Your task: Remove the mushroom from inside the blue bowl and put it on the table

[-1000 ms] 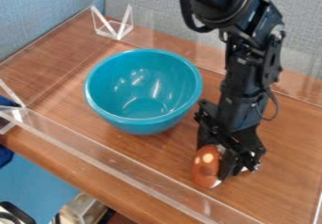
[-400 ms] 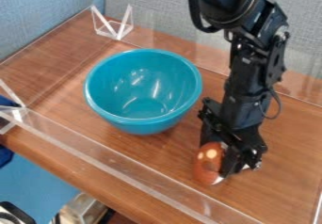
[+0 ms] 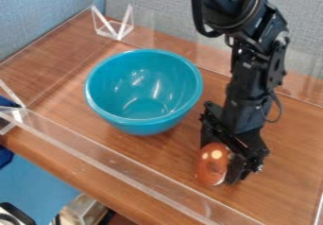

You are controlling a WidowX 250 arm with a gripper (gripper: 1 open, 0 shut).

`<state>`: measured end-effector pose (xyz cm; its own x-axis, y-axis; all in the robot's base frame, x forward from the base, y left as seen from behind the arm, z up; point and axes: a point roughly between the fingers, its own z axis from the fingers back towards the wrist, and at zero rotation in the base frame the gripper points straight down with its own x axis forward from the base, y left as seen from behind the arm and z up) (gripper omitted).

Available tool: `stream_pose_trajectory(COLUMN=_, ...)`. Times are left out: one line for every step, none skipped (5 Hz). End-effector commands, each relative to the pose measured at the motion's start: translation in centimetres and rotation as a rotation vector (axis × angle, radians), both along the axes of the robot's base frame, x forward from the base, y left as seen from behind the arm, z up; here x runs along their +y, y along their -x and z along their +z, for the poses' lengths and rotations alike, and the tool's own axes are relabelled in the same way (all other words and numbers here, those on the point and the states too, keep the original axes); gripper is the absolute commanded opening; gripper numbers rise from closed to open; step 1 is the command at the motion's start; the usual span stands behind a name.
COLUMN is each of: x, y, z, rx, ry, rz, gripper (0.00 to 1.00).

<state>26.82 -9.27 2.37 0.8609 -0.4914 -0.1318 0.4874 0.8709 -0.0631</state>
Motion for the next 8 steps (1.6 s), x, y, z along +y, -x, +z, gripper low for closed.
stream_pose_trajectory(x=0.0, y=-0.5, z=0.3, rx=-0.024, ry=0.013, rz=0.003, gripper=1.0)
stream_pose_trajectory(x=-0.1, y=-0.4, z=0.5, rx=-0.029, ry=0.016, rz=0.011, gripper=1.0)
stream_pose_trajectory(x=-0.2, y=-0.4, z=0.8, rx=-0.035, ry=0.019, rz=0.019, gripper=1.0)
stream_pose_trajectory(x=-0.3, y=-0.3, z=1.1, rx=-0.041, ry=0.023, rz=0.027, gripper=1.0)
stream_pose_trajectory(x=-0.4, y=-0.2, z=1.4, rx=-0.048, ry=0.026, rz=0.034, gripper=1.0)
stream_pose_trajectory(x=-0.5, y=-0.1, z=1.8, rx=-0.057, ry=0.03, rz=0.041, gripper=1.0)
stream_pose_trajectory(x=-0.6, y=0.0, z=2.2, rx=-0.067, ry=0.034, rz=0.047, gripper=1.0)
stream_pose_trajectory(x=-0.8, y=0.0, z=2.9, rx=-0.083, ry=0.037, rz=0.051, gripper=1.0)
